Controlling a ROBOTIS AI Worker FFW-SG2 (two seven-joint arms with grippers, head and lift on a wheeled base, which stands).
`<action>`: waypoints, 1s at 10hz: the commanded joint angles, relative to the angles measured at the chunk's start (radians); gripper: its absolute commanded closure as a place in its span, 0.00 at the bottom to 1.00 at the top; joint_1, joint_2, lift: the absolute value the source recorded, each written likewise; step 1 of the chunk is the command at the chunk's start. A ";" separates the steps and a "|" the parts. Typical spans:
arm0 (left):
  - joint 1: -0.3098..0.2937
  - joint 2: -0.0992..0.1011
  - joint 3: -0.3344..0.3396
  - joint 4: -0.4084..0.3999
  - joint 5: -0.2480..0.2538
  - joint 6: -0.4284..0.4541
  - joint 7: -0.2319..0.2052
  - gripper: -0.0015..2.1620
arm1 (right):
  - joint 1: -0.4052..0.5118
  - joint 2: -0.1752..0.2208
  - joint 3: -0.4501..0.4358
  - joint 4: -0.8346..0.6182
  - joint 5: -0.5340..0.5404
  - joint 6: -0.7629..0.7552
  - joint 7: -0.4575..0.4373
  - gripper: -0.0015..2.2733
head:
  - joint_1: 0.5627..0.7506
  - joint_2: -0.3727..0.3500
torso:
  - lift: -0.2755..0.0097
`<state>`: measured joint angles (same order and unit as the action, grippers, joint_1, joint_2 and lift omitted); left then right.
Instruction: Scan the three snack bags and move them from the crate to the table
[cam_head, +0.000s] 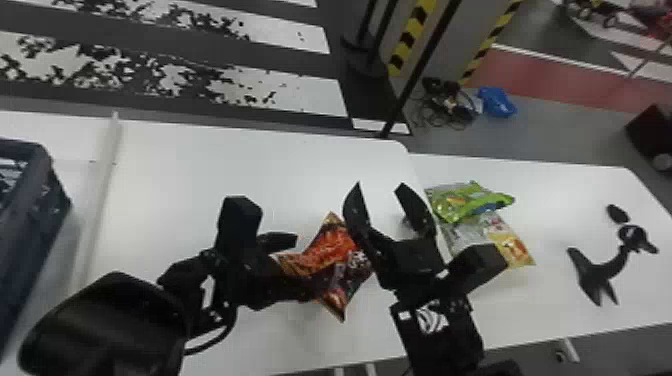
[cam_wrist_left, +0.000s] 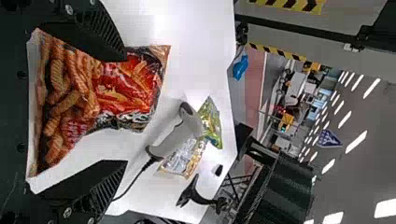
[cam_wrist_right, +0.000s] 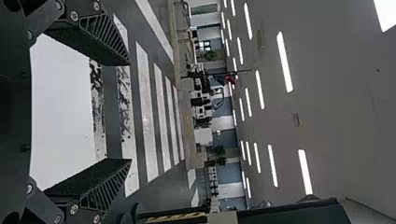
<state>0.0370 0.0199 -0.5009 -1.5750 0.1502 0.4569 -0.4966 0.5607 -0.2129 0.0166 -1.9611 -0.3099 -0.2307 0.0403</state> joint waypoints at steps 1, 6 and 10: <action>0.047 0.012 0.102 -0.065 -0.006 0.003 0.007 0.01 | 0.015 0.000 -0.003 -0.016 0.000 0.000 0.000 0.07 | 0.70 0.03 | 0.75; 0.262 0.080 0.384 -0.338 0.026 -0.172 0.216 0.01 | 0.044 -0.003 0.037 -0.029 0.049 0.074 0.000 0.07 | 0.70 0.19 | 0.75; 0.363 0.101 0.441 -0.392 -0.017 -0.427 0.319 0.01 | 0.071 -0.003 0.164 -0.119 0.324 0.423 0.064 0.07 | 0.70 0.49 | 0.75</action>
<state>0.3926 0.1213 -0.0640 -1.9639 0.1310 0.0463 -0.1805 0.6322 -0.2164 0.1554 -2.0739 -0.0293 0.1577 0.1049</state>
